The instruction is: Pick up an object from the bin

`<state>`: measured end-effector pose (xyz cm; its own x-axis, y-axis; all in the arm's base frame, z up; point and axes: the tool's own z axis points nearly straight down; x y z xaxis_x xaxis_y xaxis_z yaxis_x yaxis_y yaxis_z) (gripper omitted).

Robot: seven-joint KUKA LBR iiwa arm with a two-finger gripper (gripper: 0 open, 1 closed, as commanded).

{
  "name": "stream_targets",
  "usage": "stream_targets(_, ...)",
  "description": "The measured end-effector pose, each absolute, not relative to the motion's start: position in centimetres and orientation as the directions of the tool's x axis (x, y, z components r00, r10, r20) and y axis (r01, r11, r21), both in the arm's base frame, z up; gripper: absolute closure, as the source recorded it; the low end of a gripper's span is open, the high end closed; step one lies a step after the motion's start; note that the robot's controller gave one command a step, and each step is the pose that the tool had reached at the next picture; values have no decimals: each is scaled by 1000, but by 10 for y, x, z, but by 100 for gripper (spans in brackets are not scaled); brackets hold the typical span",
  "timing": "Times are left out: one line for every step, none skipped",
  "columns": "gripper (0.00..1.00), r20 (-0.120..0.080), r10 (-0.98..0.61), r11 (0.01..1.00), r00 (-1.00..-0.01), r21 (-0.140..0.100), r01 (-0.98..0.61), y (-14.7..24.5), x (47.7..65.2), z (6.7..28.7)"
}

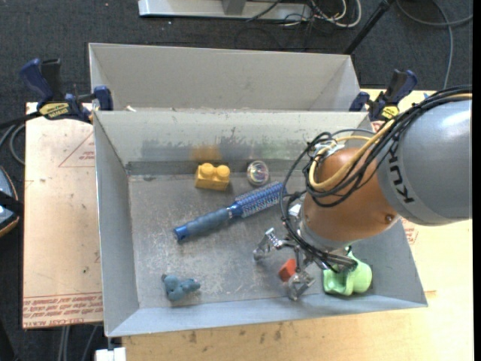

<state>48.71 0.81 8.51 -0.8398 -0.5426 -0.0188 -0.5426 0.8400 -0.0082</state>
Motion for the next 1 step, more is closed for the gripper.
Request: stream_targets(100, -2, -543, 840, -840, 0, -543, 8, 483, 82)
